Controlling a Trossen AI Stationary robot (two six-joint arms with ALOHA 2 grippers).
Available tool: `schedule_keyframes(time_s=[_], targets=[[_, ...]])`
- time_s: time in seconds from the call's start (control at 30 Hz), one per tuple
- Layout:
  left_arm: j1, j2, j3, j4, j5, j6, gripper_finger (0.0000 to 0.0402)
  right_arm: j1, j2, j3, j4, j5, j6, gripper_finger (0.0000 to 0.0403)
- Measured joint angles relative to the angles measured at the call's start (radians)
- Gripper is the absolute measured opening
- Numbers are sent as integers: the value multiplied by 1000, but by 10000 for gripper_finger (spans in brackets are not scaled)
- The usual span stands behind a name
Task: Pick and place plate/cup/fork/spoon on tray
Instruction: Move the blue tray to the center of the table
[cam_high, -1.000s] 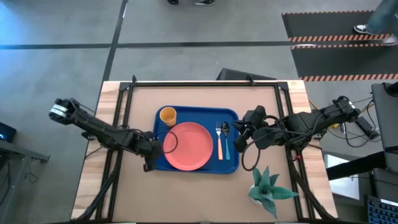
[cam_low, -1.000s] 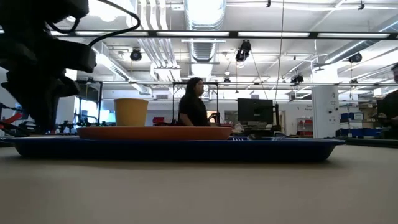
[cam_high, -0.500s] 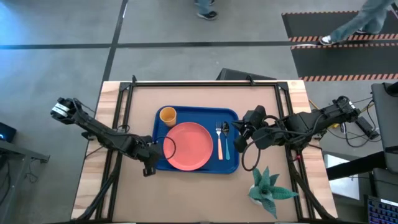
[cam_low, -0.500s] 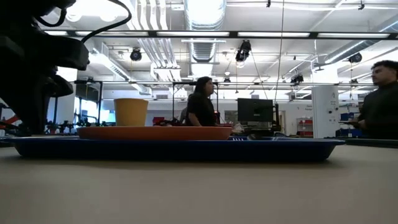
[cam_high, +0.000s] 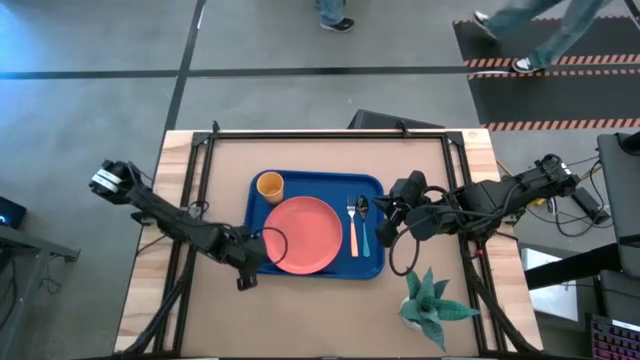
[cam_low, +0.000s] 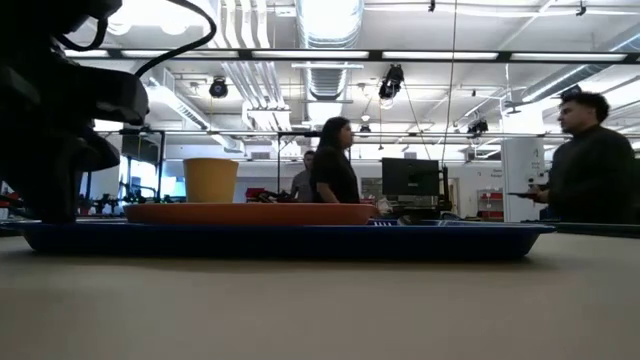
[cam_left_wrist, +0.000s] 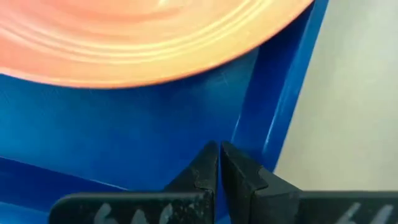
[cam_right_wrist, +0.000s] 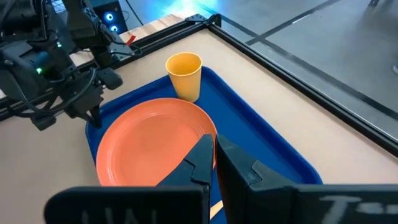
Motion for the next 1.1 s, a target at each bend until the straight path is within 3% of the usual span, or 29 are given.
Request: schedule_keyframes(time_s=[0.43, 0.57, 0.83, 0.97, 1.1], targets=[[-75, 43, 0, 137, -2, -210, 0, 0, -3, 0, -2, -6, -64, 9], [-98, 93, 0, 223, -1, -262, 0, 0, -5, 0, -2, -52, -73, 8], [-109, 166, 55, 252, -10, -275, 0, 0, -5, 0, -6, -102, -106, 8], [-109, 163, 82, 183, -20, -270, 0, 0, -5, 0, -7, -103, -122, 9], [-109, 120, 171, -110, -82, -250, 0, 1, -5, 0, -8, -102, -123, 9]])
